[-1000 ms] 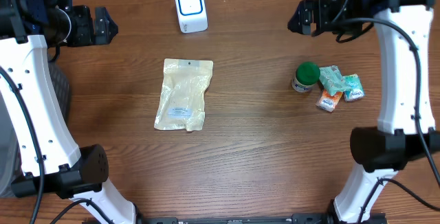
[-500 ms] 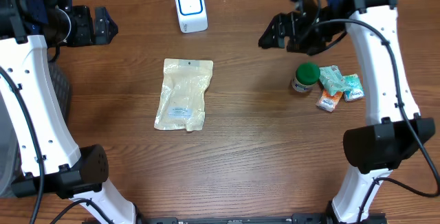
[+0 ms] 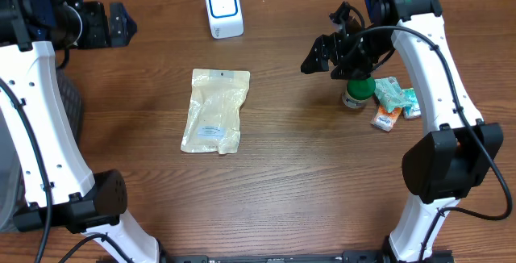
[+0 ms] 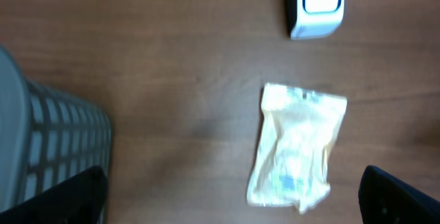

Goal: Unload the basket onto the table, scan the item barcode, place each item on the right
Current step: 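Move both grippers toward the clear mushroom bag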

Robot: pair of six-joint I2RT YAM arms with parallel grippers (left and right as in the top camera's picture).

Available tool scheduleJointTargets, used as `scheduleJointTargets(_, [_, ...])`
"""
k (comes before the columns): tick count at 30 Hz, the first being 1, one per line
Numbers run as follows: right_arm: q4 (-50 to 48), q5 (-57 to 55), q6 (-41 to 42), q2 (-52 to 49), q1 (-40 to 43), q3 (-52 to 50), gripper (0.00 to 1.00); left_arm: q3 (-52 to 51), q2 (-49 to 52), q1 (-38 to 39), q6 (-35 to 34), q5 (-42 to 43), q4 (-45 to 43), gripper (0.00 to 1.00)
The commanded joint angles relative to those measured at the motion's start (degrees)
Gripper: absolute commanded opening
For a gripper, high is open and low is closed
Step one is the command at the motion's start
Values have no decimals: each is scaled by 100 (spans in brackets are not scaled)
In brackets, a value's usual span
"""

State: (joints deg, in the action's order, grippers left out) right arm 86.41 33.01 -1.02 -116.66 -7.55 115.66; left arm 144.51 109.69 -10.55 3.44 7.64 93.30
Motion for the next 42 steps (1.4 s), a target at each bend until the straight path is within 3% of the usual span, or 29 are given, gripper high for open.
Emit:
scheduleJointTargets(1, [-57, 48, 20, -24, -37, -26, 85, -2, 35, 7, 83, -33, -87, 100])
scheduleJointTargets(7, [-232, 46, 20, -26, -275, -26, 90, -2, 35, 11, -221, 109, -76, 100])
scheduleJointTargets(13, [-393, -376, 317, -26, -616, -26, 91, -4, 74, 13, -256, 1193, -37, 97])
scheduleJointTargets(15, [-437, -389, 367, -26, -688, -26, 90, -7, 131, 44, -256, 1335, 17, 69])
scheduleJointTargets(17, [-479, -389, 409, -26, -726, -26, 90, -9, 223, 109, -256, 1366, 111, 47])
scheduleJointTargets(19, [-514, -387, 428, -26, -730, -26, 90, -17, 348, 192, -254, 1283, 223, 6])
scheduleJointTargets(42, [-564, -492, 708, -42, -728, -26, 90, -369, 1419, 1060, 50, 931, 227, 4])
